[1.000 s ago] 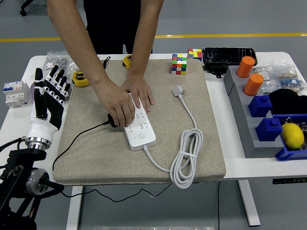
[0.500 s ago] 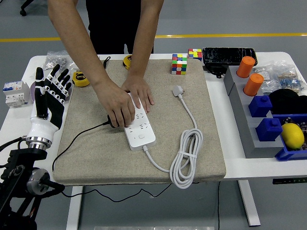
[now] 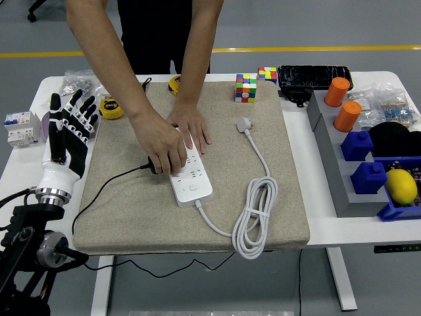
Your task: Pick up the plug,place it near the board,insert it into the board,press the button
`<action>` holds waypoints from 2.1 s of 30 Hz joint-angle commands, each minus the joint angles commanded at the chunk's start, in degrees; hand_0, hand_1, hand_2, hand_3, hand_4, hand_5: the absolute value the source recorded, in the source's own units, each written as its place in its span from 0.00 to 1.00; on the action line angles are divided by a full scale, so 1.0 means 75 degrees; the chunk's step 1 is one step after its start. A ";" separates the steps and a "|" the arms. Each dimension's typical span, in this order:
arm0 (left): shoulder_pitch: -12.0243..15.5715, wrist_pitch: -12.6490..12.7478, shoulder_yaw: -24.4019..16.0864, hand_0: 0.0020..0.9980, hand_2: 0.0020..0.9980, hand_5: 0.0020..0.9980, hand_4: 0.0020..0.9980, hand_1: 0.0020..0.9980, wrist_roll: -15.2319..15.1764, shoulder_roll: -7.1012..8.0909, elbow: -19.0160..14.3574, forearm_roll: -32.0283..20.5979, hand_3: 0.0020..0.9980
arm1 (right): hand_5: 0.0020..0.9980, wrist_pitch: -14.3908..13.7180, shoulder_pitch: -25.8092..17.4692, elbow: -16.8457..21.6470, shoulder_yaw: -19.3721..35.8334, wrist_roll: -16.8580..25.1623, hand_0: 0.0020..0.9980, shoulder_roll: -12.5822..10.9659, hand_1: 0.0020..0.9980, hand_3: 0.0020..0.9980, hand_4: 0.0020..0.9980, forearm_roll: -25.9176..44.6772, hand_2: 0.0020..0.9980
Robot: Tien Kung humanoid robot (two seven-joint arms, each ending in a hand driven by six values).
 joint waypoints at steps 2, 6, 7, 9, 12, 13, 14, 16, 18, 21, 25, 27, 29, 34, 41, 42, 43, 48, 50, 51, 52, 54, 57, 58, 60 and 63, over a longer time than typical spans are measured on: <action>0.0004 -0.0002 0.0006 0.94 0.89 1.00 1.00 0.95 0.0002 -0.0007 0.0002 0.0004 0.93 | 0.84 -0.0001 -0.0001 0.0000 -0.0008 0.0004 0.87 0.0004 0.75 0.77 1.00 0.0013 0.74; 0.0013 -0.0006 0.0019 0.94 0.89 1.00 1.00 0.95 0.0004 -0.0006 0.0004 0.0008 0.93 | 0.84 -0.0002 0.0010 0.0000 -0.0036 0.0012 0.87 0.0005 0.75 0.77 1.00 0.0041 0.74; 0.0014 -0.0013 0.0025 0.94 0.89 1.00 1.00 0.95 0.0008 0.0001 0.0006 0.0015 0.93 | 0.84 -0.0003 0.0011 0.0000 -0.0046 0.0015 0.87 0.0006 0.75 0.77 1.00 0.0055 0.74; 0.0010 -0.0017 0.0023 0.94 0.89 1.00 1.00 0.95 0.0016 0.0003 0.0009 0.0035 0.93 | 0.84 -0.0003 0.0011 0.0000 -0.0045 0.0016 0.87 0.0006 0.75 0.77 1.00 0.0059 0.74; 0.0018 -0.0013 0.0012 0.94 0.89 1.00 1.00 0.95 0.0019 -0.0002 -0.0011 0.0076 0.92 | 0.84 0.0001 0.0003 0.0000 -0.0009 0.0002 0.87 0.0007 0.75 0.77 1.00 0.0021 0.74; 0.0029 -0.0008 0.0009 0.94 0.89 1.00 1.00 0.95 0.0024 0.0001 -0.0012 0.0105 0.92 | 0.84 0.0001 0.0002 0.0000 -0.0015 0.0002 0.87 0.0006 0.75 0.77 1.00 0.0023 0.74; 0.0038 -0.0004 0.0008 0.94 0.89 1.00 1.00 0.95 0.0028 0.0004 -0.0012 0.0128 0.92 | 0.84 0.0000 0.0001 0.0000 -0.0020 0.0002 0.87 0.0005 0.75 0.77 1.00 0.0026 0.74; 0.0054 0.0001 0.0025 0.94 0.89 1.00 1.00 0.95 0.0047 0.0006 0.0017 0.0178 0.92 | 0.84 -0.0010 0.0006 0.0000 -0.0062 0.0014 0.87 -0.0005 0.75 0.77 1.00 0.0070 0.74; 0.0036 0.0009 0.0061 0.94 0.88 0.98 1.00 0.95 0.0075 -0.0005 0.0050 0.0286 0.92 | 0.84 -0.0006 0.0000 0.0000 -0.0055 0.0006 0.87 -0.0006 0.75 0.77 1.00 0.0055 0.74; -0.0005 0.0010 0.0117 0.94 0.88 0.98 1.00 0.95 0.0092 -0.0014 0.0077 0.0352 0.92 | 0.84 0.0000 -0.0017 0.0000 -0.0022 -0.0006 0.87 -0.0004 0.75 0.77 1.00 0.0013 0.74; -0.0052 0.0031 0.0174 0.94 0.87 0.93 1.00 0.94 0.0151 0.0039 0.0081 0.0517 0.91 | 0.84 0.0009 -0.0021 0.0000 -0.0010 -0.0009 0.87 -0.0006 0.75 0.77 1.00 -0.0013 0.74; -0.0055 0.0045 0.0181 0.94 0.87 0.93 1.00 0.94 0.0171 0.0059 0.0074 0.0584 0.91 | 0.84 0.0008 -0.0017 0.0000 -0.0034 -0.0002 0.87 -0.0006 0.75 0.77 1.00 0.0013 0.74; -0.0060 0.0053 0.0184 0.94 0.87 0.86 1.00 0.94 0.0191 0.0072 0.0070 0.0658 0.91 | 0.84 0.0007 -0.0007 0.0000 -0.0076 0.0005 0.87 -0.0012 0.75 0.77 1.00 0.0047 0.74; -0.0080 0.0106 0.0120 0.94 0.87 0.86 1.00 0.94 0.0451 0.0129 0.0000 0.1756 0.91 | 0.84 -0.0009 0.0011 0.0000 -0.0154 0.0022 0.87 -0.0033 0.75 0.77 1.00 0.0141 0.74; -0.0504 -0.0400 0.0454 0.94 0.89 0.50 1.00 0.95 0.1533 0.0362 0.0247 0.3949 0.91 | 0.84 -0.0006 0.0004 0.0000 -0.0095 0.0001 0.87 -0.0026 0.75 0.77 1.00 0.0103 0.74; -0.0601 -0.0474 0.0565 0.94 0.89 0.50 1.00 0.95 0.1626 0.0392 0.0337 0.4247 0.91 | 0.84 -0.0004 0.0006 0.0000 -0.0100 0.0001 0.87 -0.0023 0.75 0.77 1.00 0.0105 0.74; -0.0745 -0.0536 0.0721 0.94 0.89 0.50 1.00 0.95 0.1720 0.0416 0.0483 0.4594 0.91 | 0.84 -0.0006 0.0009 0.0000 -0.0107 0.0005 0.87 -0.0017 0.75 0.77 1.00 0.0114 0.74; -0.1159 -0.0631 0.1242 0.96 0.88 0.25 1.00 0.95 0.1935 0.0433 0.0929 0.6166 0.88 | 0.84 -0.0013 0.0010 0.0000 -0.0128 0.0014 0.87 -0.0007 0.75 0.77 1.00 0.0148 0.74; -0.1352 -0.0650 0.1468 0.96 0.88 0.25 1.00 0.95 0.2014 0.0421 0.1194 0.6812 0.88 | 0.84 -0.0011 0.0009 0.0000 -0.0101 0.0003 0.87 -0.0009 0.75 0.77 1.00 0.0123 0.74; -0.1423 -0.0647 0.1551 0.96 0.88 0.25 1.00 0.95 0.2037 0.0417 0.1312 0.7159 0.88 | 0.84 -0.0012 0.0007 0.0000 -0.0095 0.0002 0.87 -0.0010 0.75 0.77 1.00 0.0120 0.74; -0.1476 -0.0639 0.1608 0.96 0.88 0.25 1.00 0.95 0.2046 0.0412 0.1401 0.7507 0.88 | 0.84 -0.0011 0.0006 0.0000 -0.0094 0.0002 0.87 -0.0012 0.75 0.77 1.00 0.0119 0.74; -0.1571 -0.0599 0.1706 0.96 0.87 0.18 1.00 0.95 0.2057 0.0391 0.1569 0.8103 0.85 | 0.84 -0.0008 0.0009 0.0000 -0.0083 -0.0007 0.87 -0.0016 0.75 0.77 1.00 0.0099 0.74; -0.1686 -0.0489 0.1793 0.96 0.87 0.18 1.00 0.95 0.2042 0.0331 0.1812 0.8871 0.85 | 0.84 -0.0006 0.0000 0.0000 -0.0071 -0.0009 0.87 -0.0011 0.75 0.77 1.00 0.0085 0.74; -0.1717 -0.0458 0.1814 0.96 0.87 0.18 1.00 0.95 0.2030 0.0311 0.1899 0.8929 0.85 | 0.84 -0.0005 -0.0002 0.0000 -0.0068 -0.0010 0.87 -0.0007 0.75 0.77 1.00 0.0081 0.74; -0.1761 -0.0391 0.1845 0.93 0.82 0.14 1.00 0.94 0.2012 0.0278 0.2041 0.8975 0.81 | 0.84 -0.0004 -0.0004 0.0000 -0.0080 -0.0008 0.87 -0.0003 0.75 0.77 1.00 0.0086 0.74; -0.1801 -0.0281 0.1877 0.93 0.82 0.14 1.00 0.94 0.1964 0.0229 0.2230 0.8927 0.81 | 0.84 -0.0005 0.0005 0.0000 -0.0094 -0.0012 0.87 0.0000 0.75 0.77 1.00 0.0095 0.74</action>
